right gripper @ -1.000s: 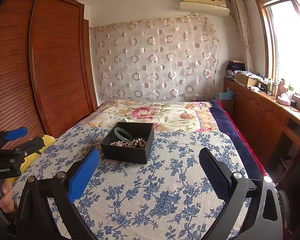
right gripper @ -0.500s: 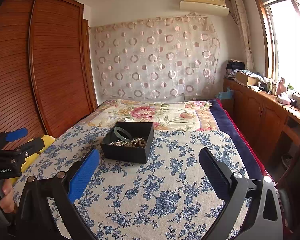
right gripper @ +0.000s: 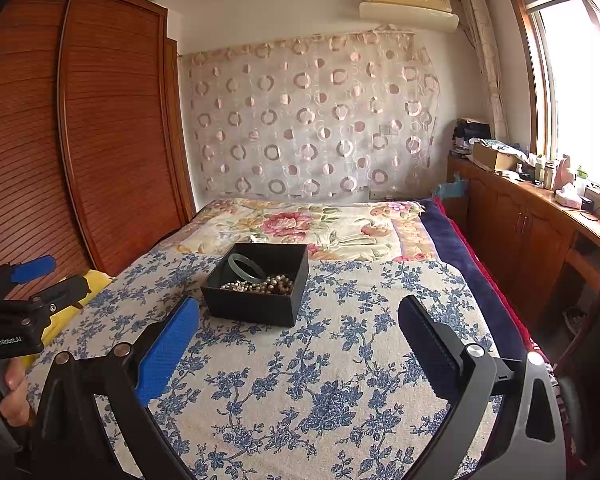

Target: Organize jewelry

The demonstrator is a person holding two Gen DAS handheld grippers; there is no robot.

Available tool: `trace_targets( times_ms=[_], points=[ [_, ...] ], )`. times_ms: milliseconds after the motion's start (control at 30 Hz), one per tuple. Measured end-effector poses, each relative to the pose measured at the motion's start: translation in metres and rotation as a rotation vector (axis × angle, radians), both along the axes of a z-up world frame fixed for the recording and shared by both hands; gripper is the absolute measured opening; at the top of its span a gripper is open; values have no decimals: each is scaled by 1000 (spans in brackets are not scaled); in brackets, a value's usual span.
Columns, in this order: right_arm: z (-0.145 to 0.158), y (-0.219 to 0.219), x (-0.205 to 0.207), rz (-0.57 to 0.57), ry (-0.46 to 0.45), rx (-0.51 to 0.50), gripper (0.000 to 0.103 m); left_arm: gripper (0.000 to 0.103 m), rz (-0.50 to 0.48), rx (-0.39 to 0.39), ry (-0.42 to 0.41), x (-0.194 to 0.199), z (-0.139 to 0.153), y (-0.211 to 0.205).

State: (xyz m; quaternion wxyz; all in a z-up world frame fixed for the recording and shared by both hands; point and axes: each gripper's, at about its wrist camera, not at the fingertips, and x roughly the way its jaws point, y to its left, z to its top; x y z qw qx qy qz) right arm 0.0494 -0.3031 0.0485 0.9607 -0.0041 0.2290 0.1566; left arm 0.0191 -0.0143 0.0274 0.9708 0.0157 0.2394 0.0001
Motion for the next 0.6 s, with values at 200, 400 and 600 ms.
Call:
trace_targets(
  times_ms=[200,400,600],
  points=[
    [0,0,0,0,0,1,100,95,0,-1,0,1,0,0],
    [1,1,-1,0,1,1,100,95,2,-1,0,1,0,1],
    [1,1,-1,-1,0,2,100,95,-2,-1,-1,2,0,1]
  ],
)
